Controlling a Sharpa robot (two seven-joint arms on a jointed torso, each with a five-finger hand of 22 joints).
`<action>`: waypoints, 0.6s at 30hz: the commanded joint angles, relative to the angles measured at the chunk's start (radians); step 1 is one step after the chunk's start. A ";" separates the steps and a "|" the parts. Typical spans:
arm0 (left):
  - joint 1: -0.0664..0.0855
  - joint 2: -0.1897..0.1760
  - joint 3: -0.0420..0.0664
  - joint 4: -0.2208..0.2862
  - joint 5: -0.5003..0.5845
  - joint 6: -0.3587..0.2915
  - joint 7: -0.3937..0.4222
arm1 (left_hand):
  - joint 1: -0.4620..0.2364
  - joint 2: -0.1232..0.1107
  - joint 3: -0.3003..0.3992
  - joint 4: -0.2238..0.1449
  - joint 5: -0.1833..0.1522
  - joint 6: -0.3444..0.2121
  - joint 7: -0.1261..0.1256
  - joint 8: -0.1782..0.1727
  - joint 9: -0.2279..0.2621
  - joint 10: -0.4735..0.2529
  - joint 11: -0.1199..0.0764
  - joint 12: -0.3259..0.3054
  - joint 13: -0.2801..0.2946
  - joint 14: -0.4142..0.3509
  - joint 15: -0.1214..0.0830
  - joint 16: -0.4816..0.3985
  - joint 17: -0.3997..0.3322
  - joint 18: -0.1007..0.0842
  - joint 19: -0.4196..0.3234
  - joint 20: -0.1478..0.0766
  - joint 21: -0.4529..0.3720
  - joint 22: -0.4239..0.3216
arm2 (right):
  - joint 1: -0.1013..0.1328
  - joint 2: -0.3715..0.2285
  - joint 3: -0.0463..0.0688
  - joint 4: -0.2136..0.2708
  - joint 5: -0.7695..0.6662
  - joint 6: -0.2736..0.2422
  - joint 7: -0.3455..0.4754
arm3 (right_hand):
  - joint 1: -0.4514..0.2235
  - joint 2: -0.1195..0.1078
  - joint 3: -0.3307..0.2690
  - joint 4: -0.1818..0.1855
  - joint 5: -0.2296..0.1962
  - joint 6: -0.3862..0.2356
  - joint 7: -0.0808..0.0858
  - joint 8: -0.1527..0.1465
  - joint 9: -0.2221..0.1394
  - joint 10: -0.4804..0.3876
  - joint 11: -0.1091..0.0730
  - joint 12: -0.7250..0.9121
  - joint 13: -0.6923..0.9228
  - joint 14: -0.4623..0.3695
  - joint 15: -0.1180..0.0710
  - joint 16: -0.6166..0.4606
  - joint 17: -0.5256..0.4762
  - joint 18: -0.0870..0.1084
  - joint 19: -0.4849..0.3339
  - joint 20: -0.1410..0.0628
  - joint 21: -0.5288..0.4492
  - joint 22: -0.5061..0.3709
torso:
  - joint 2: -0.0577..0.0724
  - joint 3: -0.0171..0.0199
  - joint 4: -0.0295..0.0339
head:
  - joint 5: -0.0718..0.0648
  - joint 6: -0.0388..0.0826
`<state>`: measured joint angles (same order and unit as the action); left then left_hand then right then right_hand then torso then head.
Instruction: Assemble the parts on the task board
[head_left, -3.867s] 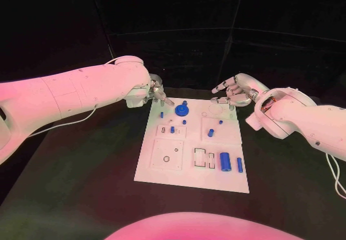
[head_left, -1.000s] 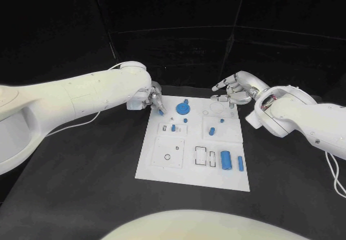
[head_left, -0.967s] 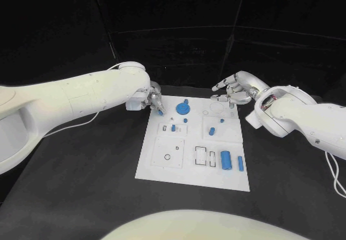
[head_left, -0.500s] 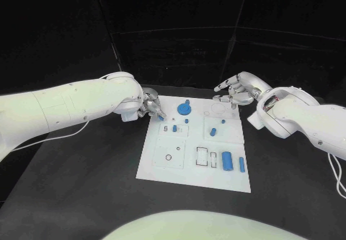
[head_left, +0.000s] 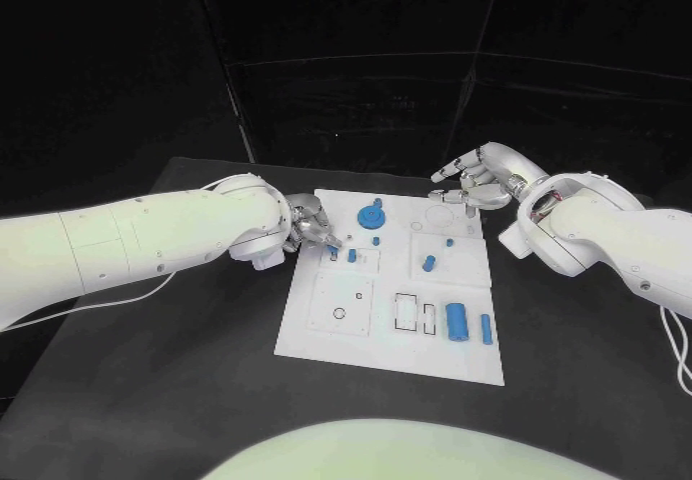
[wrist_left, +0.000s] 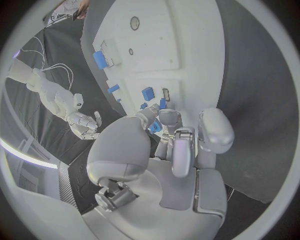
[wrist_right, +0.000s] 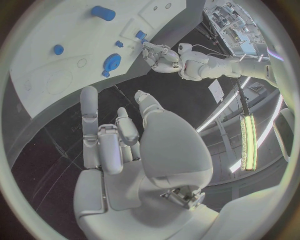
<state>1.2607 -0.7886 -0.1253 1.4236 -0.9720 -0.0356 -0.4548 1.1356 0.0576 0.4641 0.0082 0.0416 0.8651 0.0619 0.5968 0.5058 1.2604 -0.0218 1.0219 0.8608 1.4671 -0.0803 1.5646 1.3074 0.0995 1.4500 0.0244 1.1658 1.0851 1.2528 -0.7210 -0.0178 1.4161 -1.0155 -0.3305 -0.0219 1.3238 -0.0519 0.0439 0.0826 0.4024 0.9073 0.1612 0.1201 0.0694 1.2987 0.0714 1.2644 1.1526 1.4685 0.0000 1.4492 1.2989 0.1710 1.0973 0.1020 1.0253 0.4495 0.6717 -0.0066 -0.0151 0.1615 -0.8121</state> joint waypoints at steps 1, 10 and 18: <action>-0.006 -0.002 0.001 0.007 -0.057 -0.060 0.015 | 0.000 0.006 0.056 -0.049 0.005 0.001 -0.010 0.007 0.103 0.002 -0.002 -0.003 -0.001 0.104 -0.007 0.006 0.263 0.001 0.000 -0.006 0.005 0.002 | 0.002 0.000 0.001 0.003 0.002 -0.005 0.006 | -0.001 0.011 0.000 0.006 0.003 -0.002 0.001 0.003 -0.001 -0.007 0.001 -0.003 0.000 0.046 -0.006 -0.004 0.000 0.013 -0.007 -0.003 -0.007 -0.002 | 0.001 0.0003 -0.0013 | -0.001 -0.002; -0.017 -0.001 0.001 0.013 -0.079 -0.035 0.000 | -0.009 -0.005 0.065 -0.049 0.005 0.003 -0.013 0.017 0.111 0.006 -0.004 0.000 0.002 0.104 -0.009 0.006 0.263 0.001 0.002 -0.008 0.008 0.006 | 0.002 0.000 0.001 0.004 0.002 -0.004 0.006 | -0.001 0.011 0.000 0.006 0.003 -0.002 0.001 0.003 -0.001 -0.007 0.001 -0.003 0.000 0.046 -0.006 -0.004 0.000 0.013 -0.007 -0.003 -0.007 -0.002 | 0.001 0.0001 -0.0021 | 0.002 -0.005; -0.019 -0.003 0.001 0.021 -0.082 0.010 -0.013 | -0.019 -0.019 0.070 -0.047 0.005 0.010 -0.018 0.031 0.120 0.009 -0.008 0.004 0.004 0.104 -0.011 0.006 0.263 0.000 0.003 -0.010 0.010 0.010 | 0.002 0.001 0.001 0.003 0.002 -0.004 0.006 | -0.002 0.012 0.000 0.008 0.003 -0.002 0.001 0.003 -0.001 -0.006 0.001 -0.002 0.001 0.046 -0.006 -0.004 0.000 0.013 -0.007 -0.003 -0.006 -0.001 | 0.001 -0.0009 -0.0010 | 0.000 -0.007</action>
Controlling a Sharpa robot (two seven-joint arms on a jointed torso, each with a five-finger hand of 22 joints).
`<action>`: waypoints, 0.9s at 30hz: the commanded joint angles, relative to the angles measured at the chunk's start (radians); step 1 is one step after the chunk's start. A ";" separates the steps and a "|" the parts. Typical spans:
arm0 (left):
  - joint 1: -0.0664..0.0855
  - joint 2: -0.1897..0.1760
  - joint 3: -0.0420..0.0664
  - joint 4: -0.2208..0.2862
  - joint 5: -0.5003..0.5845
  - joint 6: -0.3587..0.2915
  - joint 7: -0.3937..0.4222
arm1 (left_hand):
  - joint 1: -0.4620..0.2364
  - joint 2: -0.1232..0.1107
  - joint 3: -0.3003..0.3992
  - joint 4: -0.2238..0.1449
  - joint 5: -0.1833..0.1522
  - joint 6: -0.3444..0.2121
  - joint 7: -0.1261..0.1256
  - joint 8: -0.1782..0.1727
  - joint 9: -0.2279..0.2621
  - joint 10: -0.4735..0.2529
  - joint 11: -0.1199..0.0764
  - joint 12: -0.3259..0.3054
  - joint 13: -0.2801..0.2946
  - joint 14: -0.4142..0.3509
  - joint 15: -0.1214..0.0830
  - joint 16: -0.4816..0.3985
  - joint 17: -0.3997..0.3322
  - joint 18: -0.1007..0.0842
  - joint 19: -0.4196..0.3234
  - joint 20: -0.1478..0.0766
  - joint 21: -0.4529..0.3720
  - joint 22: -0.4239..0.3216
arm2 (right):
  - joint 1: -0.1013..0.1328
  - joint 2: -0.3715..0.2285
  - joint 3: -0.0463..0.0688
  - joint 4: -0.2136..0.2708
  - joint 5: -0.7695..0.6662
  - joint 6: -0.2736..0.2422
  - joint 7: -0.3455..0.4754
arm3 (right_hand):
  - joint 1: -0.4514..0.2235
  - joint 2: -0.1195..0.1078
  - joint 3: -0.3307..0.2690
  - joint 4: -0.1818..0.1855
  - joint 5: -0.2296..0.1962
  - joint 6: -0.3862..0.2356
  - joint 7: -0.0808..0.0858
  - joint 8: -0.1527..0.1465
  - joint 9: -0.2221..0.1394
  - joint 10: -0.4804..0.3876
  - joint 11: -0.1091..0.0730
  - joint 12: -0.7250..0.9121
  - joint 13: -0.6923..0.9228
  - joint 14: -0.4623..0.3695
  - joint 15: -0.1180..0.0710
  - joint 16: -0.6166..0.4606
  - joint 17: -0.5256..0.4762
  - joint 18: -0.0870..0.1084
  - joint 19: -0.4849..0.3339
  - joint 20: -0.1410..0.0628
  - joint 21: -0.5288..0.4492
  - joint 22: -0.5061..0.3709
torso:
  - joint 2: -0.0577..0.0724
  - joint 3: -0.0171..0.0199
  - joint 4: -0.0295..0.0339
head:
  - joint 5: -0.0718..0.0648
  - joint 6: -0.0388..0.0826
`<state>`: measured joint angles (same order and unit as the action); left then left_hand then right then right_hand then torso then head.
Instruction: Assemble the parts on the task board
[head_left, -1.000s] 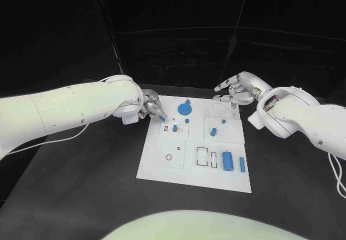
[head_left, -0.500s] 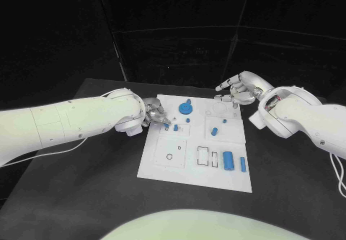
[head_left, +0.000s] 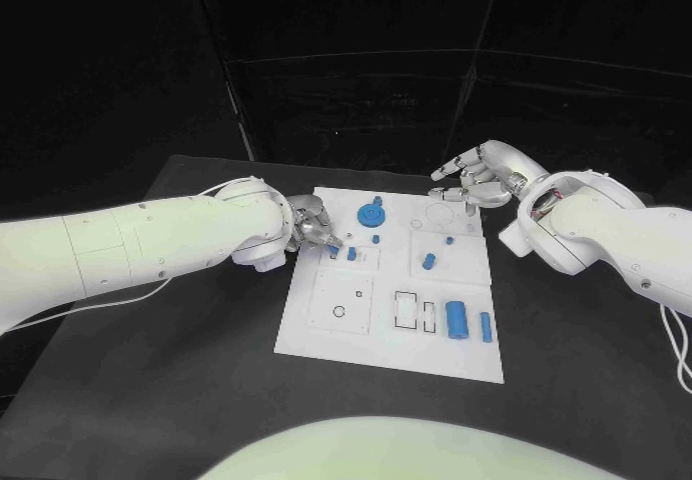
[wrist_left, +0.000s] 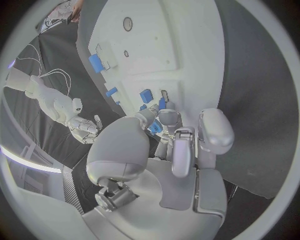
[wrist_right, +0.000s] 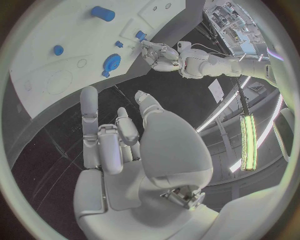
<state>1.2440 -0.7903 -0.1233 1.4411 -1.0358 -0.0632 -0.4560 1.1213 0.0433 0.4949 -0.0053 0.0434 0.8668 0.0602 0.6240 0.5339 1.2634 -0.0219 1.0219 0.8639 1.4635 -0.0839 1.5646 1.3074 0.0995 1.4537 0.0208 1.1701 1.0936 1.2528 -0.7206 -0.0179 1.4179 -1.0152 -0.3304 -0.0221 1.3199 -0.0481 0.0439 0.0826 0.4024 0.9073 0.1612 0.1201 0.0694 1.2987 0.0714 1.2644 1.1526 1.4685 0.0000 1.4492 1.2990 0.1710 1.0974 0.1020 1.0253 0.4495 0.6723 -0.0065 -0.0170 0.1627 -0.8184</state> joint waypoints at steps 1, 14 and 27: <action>-0.002 -0.002 -0.001 0.004 -0.018 0.043 -0.013 | -0.006 -0.008 0.040 -0.034 0.003 0.010 -0.018 0.007 0.094 0.007 -0.009 0.004 0.002 0.107 -0.008 0.006 0.263 0.000 0.000 -0.007 0.006 0.002 | 0.002 0.000 0.001 0.001 0.002 -0.004 0.006 | 0.002 0.008 0.000 0.008 0.003 -0.002 0.001 0.003 -0.001 -0.006 0.001 -0.002 0.001 0.046 -0.006 -0.004 0.000 0.013 -0.007 -0.003 -0.006 -0.001 | 0.000 -0.0008 0.0008 | -0.001 -0.002; -0.003 -0.010 -0.001 0.001 -0.018 0.056 -0.028 | -0.009 -0.013 0.043 -0.035 0.003 0.012 -0.021 0.014 0.099 0.006 -0.011 0.000 -0.005 0.107 -0.010 0.006 0.263 0.000 0.000 -0.008 0.006 0.002 | 0.001 0.002 0.001 -0.003 0.002 -0.002 0.004 | 0.002 0.008 0.000 0.008 0.003 -0.002 0.001 0.003 -0.001 -0.006 0.001 -0.002 0.001 0.046 -0.006 -0.004 0.000 0.013 -0.007 -0.003 -0.006 -0.001 | 0.000 -0.0007 0.0007 | -0.001 -0.003; -0.003 -0.007 -0.001 0.004 -0.021 0.085 -0.039 | -0.011 -0.021 0.044 -0.037 0.003 0.014 -0.023 0.021 0.103 0.005 -0.013 -0.003 -0.009 0.107 -0.012 0.006 0.263 0.000 0.000 -0.010 0.006 0.003 | 0.001 0.003 0.001 -0.005 0.002 -0.001 0.005 | 0.002 0.010 0.000 0.009 0.002 -0.002 0.001 0.004 -0.001 -0.007 0.001 -0.002 0.000 0.046 -0.006 -0.004 0.001 0.013 -0.007 -0.003 -0.007 -0.002 | 0.000 0.0000 0.0010 | -0.003 -0.003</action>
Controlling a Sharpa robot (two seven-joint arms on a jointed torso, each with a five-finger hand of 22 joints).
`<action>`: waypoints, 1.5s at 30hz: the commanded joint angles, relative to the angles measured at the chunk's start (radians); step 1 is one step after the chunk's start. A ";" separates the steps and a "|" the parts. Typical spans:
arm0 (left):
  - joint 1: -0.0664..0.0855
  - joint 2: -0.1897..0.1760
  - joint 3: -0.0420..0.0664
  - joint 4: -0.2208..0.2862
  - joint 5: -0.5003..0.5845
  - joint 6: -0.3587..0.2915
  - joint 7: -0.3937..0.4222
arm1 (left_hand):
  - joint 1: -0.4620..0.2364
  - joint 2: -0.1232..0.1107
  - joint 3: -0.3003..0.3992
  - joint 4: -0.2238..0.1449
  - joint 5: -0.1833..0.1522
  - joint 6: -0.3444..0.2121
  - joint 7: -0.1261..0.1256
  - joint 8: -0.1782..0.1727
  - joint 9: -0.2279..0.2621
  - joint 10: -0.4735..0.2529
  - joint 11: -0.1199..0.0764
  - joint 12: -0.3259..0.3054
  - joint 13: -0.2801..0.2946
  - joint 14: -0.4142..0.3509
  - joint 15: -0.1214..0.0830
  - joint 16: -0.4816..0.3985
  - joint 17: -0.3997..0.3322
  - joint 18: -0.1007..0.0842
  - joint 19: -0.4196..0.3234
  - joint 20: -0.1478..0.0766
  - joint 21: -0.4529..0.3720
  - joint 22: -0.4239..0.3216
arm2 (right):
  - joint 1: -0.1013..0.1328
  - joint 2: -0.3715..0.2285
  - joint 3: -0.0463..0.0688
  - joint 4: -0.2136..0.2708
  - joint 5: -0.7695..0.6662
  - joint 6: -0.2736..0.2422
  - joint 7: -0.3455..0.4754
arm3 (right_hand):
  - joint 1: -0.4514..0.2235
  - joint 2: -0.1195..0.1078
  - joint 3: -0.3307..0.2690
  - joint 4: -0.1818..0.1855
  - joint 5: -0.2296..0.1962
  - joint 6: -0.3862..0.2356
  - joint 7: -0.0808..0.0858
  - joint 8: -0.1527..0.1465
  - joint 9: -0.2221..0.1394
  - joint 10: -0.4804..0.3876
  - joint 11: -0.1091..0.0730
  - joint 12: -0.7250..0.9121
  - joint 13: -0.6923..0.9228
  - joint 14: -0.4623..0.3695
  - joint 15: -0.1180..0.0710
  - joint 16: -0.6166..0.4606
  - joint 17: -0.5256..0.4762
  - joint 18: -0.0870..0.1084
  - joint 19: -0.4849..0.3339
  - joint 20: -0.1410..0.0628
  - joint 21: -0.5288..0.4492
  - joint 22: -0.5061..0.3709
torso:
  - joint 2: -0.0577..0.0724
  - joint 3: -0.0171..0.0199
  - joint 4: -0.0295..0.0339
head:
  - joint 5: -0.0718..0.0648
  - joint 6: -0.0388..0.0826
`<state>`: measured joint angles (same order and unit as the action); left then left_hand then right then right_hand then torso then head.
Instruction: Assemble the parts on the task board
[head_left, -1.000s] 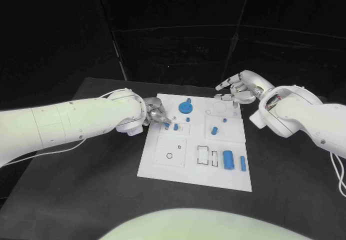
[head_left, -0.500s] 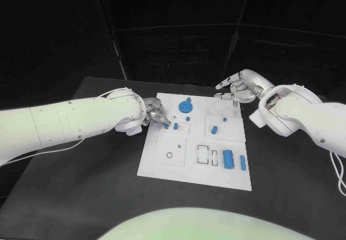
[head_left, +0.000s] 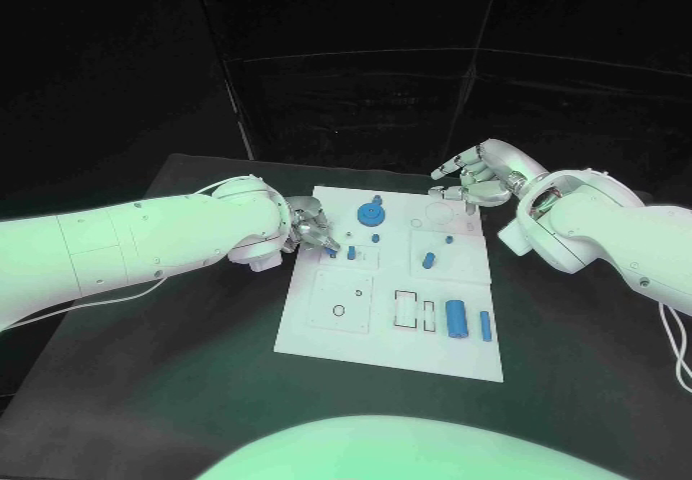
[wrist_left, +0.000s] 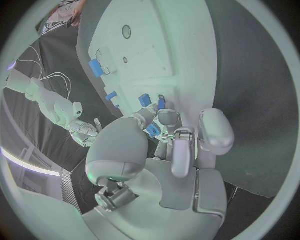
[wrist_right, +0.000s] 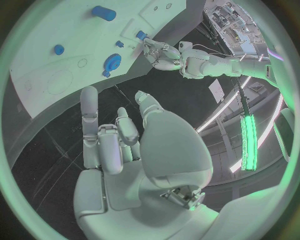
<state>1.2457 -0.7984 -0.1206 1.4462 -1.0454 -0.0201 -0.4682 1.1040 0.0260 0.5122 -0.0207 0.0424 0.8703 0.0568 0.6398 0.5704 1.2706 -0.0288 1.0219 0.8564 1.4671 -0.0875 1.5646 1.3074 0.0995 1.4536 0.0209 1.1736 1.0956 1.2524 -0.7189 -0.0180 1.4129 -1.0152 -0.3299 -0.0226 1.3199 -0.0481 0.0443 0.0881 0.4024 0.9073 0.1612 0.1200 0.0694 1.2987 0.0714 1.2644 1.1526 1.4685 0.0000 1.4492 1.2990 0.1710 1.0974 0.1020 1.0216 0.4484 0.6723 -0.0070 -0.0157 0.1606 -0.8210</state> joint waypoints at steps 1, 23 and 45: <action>-0.004 0.001 -0.004 -0.001 -0.012 0.045 -0.027 | 0.006 -0.005 0.027 -0.022 0.004 0.011 -0.020 0.006 0.067 -0.002 -0.007 -0.003 -0.002 0.104 -0.008 0.006 0.263 0.000 0.000 -0.010 0.003 0.002 | 0.001 0.001 0.001 0.000 0.002 -0.001 0.006 | 0.002 0.010 0.000 0.003 0.002 -0.002 0.001 0.004 -0.001 -0.007 0.001 -0.002 0.000 0.046 -0.006 -0.004 0.001 0.013 -0.007 -0.003 -0.003 -0.001 | 0.000 0.0000 -0.0007 | -0.001 -0.001; -0.004 0.007 -0.004 -0.003 -0.012 0.070 -0.032 | 0.005 -0.019 0.027 -0.028 0.004 0.015 -0.024 0.015 0.073 0.001 -0.010 -0.005 -0.006 0.104 -0.011 0.006 0.263 -0.002 0.001 -0.012 0.009 0.009 | 0.001 -0.001 0.001 0.000 0.002 -0.001 0.006 | 0.002 0.010 0.000 0.003 0.002 -0.002 0.001 0.004 -0.001 -0.007 0.001 -0.002 0.000 0.046 -0.006 -0.004 0.001 0.013 -0.007 -0.003 -0.003 -0.001 | 0.000 0.0004 0.0003 | -0.002 -0.002; -0.003 0.031 -0.004 -0.028 -0.023 0.104 -0.037 | -0.073 -0.039 -0.044 0.021 0.004 0.043 -0.033 0.038 0.084 0.035 -0.018 0.026 0.019 0.104 -0.017 0.006 0.263 -0.010 0.017 -0.019 0.049 0.056 | 0.001 0.001 0.001 -0.001 0.002 0.001 0.005 | 0.003 0.010 0.000 0.004 0.002 -0.002 0.001 0.004 -0.001 -0.006 0.001 -0.001 0.002 0.047 -0.006 -0.003 0.004 0.012 -0.006 -0.002 -0.003 0.001 | 0.000 0.0008 -0.0010 | -0.003 -0.006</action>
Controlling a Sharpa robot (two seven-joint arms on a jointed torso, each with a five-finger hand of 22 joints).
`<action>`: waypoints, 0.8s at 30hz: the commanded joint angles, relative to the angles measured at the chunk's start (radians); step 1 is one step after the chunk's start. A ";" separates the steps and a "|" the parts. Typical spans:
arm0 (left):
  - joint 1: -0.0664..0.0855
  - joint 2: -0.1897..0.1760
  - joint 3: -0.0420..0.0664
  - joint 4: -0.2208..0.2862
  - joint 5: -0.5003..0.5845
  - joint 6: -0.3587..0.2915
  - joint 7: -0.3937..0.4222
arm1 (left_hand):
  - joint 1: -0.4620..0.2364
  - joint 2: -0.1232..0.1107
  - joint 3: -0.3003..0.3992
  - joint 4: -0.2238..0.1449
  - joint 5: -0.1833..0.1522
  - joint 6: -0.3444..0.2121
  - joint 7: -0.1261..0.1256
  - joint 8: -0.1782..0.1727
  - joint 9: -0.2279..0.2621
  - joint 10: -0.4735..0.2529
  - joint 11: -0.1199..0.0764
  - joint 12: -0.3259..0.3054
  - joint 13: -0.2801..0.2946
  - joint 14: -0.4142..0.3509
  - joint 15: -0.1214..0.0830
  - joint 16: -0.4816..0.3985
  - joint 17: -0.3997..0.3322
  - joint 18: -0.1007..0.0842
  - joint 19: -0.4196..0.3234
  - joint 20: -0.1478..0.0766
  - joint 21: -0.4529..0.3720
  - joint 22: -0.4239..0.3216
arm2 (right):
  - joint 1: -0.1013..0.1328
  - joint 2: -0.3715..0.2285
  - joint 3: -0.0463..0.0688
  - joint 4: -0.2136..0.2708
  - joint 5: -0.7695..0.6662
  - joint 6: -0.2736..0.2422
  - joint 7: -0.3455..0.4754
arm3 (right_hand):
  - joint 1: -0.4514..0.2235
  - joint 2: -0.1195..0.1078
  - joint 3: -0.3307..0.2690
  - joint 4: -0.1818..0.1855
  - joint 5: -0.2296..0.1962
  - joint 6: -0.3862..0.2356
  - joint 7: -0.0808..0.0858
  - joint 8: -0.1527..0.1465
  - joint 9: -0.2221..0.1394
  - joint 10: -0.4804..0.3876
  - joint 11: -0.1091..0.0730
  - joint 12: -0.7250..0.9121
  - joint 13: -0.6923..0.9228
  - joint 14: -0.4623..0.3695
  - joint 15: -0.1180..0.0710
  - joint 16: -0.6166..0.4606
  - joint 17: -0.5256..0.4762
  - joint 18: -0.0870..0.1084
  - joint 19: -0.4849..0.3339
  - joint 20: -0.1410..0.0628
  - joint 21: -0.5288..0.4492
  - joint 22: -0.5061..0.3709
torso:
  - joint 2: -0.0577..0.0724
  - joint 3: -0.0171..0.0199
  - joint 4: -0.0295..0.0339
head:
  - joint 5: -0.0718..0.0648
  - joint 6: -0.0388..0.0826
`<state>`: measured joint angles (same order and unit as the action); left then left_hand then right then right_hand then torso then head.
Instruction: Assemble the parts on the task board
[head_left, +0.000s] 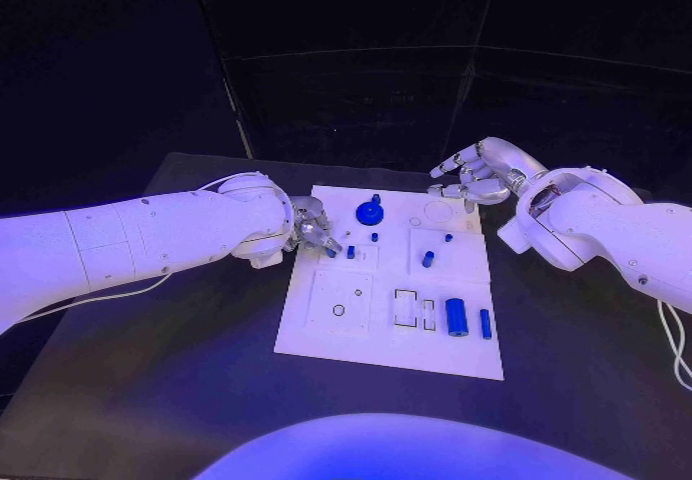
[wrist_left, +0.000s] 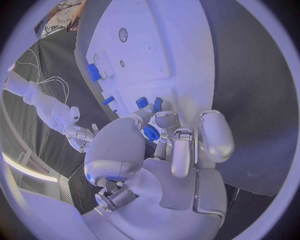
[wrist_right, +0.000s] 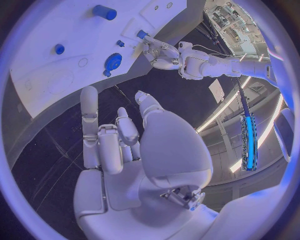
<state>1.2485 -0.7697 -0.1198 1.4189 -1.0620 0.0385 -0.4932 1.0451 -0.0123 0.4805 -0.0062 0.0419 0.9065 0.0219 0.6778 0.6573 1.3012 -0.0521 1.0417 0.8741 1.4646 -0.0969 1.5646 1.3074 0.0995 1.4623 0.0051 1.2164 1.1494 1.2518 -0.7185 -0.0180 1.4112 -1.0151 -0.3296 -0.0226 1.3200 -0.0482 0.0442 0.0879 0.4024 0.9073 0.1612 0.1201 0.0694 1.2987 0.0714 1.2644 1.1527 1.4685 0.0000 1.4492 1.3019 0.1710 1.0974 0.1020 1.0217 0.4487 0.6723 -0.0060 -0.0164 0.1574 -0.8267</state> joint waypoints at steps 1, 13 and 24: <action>-0.006 0.003 -0.005 -0.001 -0.006 0.045 -0.012 | -0.019 -0.001 -0.016 0.010 0.005 0.007 0.001 0.001 -0.003 0.005 0.005 0.007 0.002 0.106 -0.008 0.006 0.263 -0.011 0.009 -0.003 0.007 0.004 | 0.002 0.000 0.001 0.000 0.002 0.000 0.005 | 0.003 0.010 0.000 0.004 0.002 -0.002 0.001 0.004 -0.001 -0.006 0.001 -0.001 0.002 0.047 -0.006 -0.003 0.001 0.013 -0.006 -0.002 -0.003 0.000 | 0.000 -0.0001 -0.0003 | 0.000 0.000; -0.006 0.010 -0.005 -0.012 -0.006 0.045 -0.013 | -0.059 0.002 -0.066 0.042 0.005 0.024 -0.004 0.008 -0.002 0.016 0.001 0.020 0.013 0.106 -0.012 0.006 0.263 -0.013 0.012 -0.007 0.017 0.017 | 0.002 0.001 0.001 0.000 0.002 -0.001 0.005 | 0.003 0.010 0.000 0.004 0.002 -0.002 0.001 0.004 -0.001 -0.006 0.001 -0.001 0.002 0.047 -0.006 -0.003 0.001 0.013 -0.006 -0.002 -0.003 0.000 | 0.000 0.0000 0.0001 | -0.002 0.000; -0.006 0.012 -0.005 -0.022 -0.006 0.039 -0.015 | -0.093 -0.007 -0.125 0.069 0.005 0.035 -0.008 0.015 0.001 0.021 -0.002 0.025 0.016 0.106 -0.015 0.006 0.263 -0.014 0.014 -0.010 0.022 0.024 | 0.001 0.002 0.001 -0.001 0.002 -0.002 0.006 | 0.003 0.010 -0.001 0.005 0.002 -0.003 0.001 0.003 -0.001 -0.007 0.001 -0.001 0.000 0.047 -0.006 -0.003 0.001 0.013 -0.006 -0.002 -0.004 -0.001 | 0.001 0.0003 0.0001 | -0.004 0.000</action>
<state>1.2462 -0.7584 -0.1215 1.3996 -1.0650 0.0562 -0.4970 0.9600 -0.0156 0.3586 0.0632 0.0424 0.9349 0.0142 0.6904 0.6568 1.3170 -0.0537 1.0619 0.8899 1.4633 -0.1053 1.5645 1.3074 0.0994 1.4661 0.0013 1.2335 1.1726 1.2518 -0.7177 -0.0180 1.4101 -1.0151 -0.3297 -0.0226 1.3200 -0.0482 0.0441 0.0878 0.4024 0.9073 0.1612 0.1201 0.0694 1.2987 0.0714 1.2644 1.1527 1.4685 0.0000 1.4492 1.3019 0.1711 1.0974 0.1020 1.0217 0.4488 0.6721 -0.0060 -0.0165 0.1536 -0.8271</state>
